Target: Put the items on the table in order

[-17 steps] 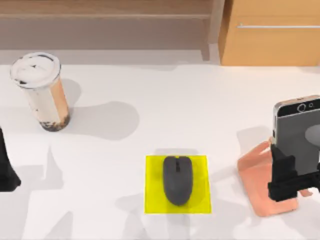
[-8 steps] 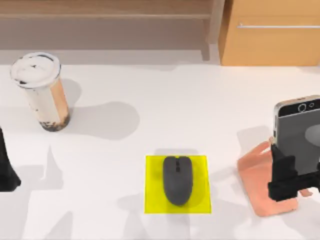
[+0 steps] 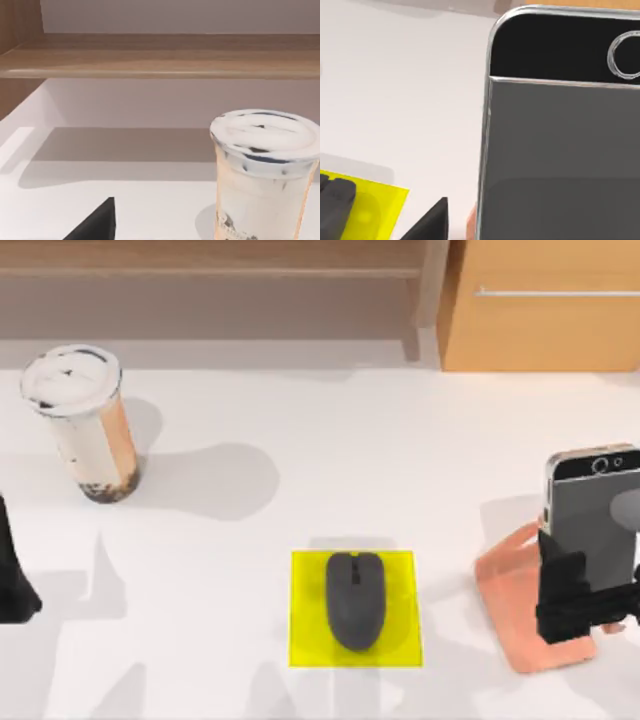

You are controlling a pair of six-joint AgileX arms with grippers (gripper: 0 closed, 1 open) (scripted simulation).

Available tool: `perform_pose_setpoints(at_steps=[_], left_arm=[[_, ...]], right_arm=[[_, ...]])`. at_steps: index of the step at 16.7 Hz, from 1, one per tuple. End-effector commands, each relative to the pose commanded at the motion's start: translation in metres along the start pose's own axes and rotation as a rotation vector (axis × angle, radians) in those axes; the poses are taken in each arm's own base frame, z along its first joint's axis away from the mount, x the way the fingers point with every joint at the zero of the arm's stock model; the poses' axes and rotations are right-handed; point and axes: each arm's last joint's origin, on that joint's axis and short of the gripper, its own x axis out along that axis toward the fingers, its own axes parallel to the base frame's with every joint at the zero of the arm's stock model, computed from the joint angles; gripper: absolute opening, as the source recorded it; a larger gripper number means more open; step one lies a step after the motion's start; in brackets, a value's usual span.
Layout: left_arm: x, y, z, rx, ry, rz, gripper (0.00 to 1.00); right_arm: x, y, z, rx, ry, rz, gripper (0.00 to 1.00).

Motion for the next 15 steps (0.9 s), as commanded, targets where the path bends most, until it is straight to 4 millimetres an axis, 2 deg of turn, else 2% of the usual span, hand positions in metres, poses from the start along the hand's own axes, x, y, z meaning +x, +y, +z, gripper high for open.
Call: perform_pose_setpoints(at_steps=[8, 15], left_arm=[[0.000, 0.000, 0.000, 0.000, 0.000, 0.000, 1.00], [0.000, 0.000, 0.000, 0.000, 0.000, 0.000, 1.00]], right_arm=[[-0.001, 0.000, 0.000, 0.001, -0.002, 0.000, 1.00], [-0.025, 0.007, -0.012, 0.000, 0.000, 0.001, 1.00]])
